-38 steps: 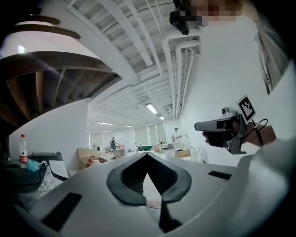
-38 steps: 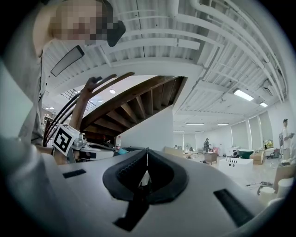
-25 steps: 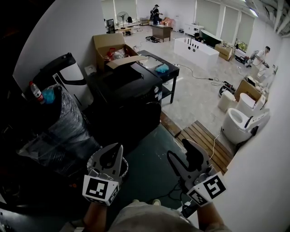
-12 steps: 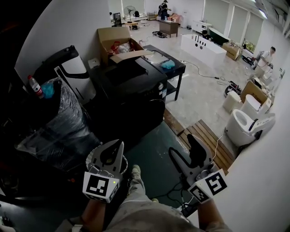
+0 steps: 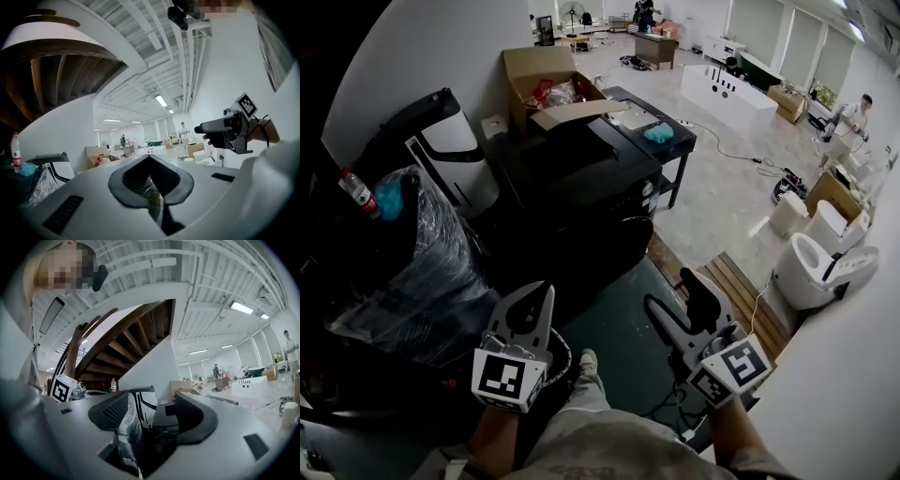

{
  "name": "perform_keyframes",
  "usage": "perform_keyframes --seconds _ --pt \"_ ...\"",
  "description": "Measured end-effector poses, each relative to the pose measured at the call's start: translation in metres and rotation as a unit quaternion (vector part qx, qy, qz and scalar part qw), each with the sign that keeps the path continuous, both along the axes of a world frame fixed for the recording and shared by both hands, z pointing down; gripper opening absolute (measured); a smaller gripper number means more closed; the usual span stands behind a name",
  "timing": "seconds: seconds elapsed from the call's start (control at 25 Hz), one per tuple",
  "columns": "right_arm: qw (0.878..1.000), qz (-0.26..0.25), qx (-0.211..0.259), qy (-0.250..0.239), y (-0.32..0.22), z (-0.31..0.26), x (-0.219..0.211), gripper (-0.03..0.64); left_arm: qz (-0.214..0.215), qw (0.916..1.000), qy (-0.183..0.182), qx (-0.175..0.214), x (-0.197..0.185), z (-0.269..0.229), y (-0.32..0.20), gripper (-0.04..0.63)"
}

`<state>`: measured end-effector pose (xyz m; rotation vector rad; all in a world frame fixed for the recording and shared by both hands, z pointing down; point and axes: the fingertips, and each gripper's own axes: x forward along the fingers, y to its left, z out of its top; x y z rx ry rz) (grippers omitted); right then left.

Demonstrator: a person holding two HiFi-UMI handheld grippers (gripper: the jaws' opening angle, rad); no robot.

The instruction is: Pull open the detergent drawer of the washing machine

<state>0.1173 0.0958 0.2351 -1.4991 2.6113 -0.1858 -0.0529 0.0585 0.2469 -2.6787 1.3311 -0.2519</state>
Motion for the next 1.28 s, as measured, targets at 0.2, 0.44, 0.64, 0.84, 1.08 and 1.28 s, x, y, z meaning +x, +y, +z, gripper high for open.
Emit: perform_keyframes --seconds 0.2,0.44,0.64,0.84,1.08,1.28 --pt "0.999 -0.013 -0.035 -0.031 -0.073 0.014 -0.02 0.311 -0.008 0.9999 -0.006 -0.006 -0.019 0.008 -0.061 0.014" --pt "0.989 -0.029 -0.095 -0.106 -0.159 0.05 -0.05 0.33 -0.03 0.9995 0.008 -0.008 -0.047 0.022 -0.134 0.014" --pt "0.977 -0.031 -0.137 -0.162 -0.223 0.082 -0.074 0.345 -0.042 0.9989 0.012 -0.018 -0.069 0.045 -0.19 0.014" --pt "0.964 -0.033 -0.173 -0.202 -0.272 0.118 -0.101 0.359 -0.044 0.9986 0.014 -0.024 -0.087 0.067 -0.233 0.014" --pt "0.934 -0.029 -0.228 -0.272 -0.314 0.172 -0.117 0.381 -0.059 0.9977 0.023 -0.026 -0.1 0.092 -0.27 0.014" --pt "0.918 -0.011 -0.269 -0.292 -0.343 0.231 -0.119 0.394 -0.073 0.996 0.023 -0.046 -0.102 0.129 -0.296 0.014"
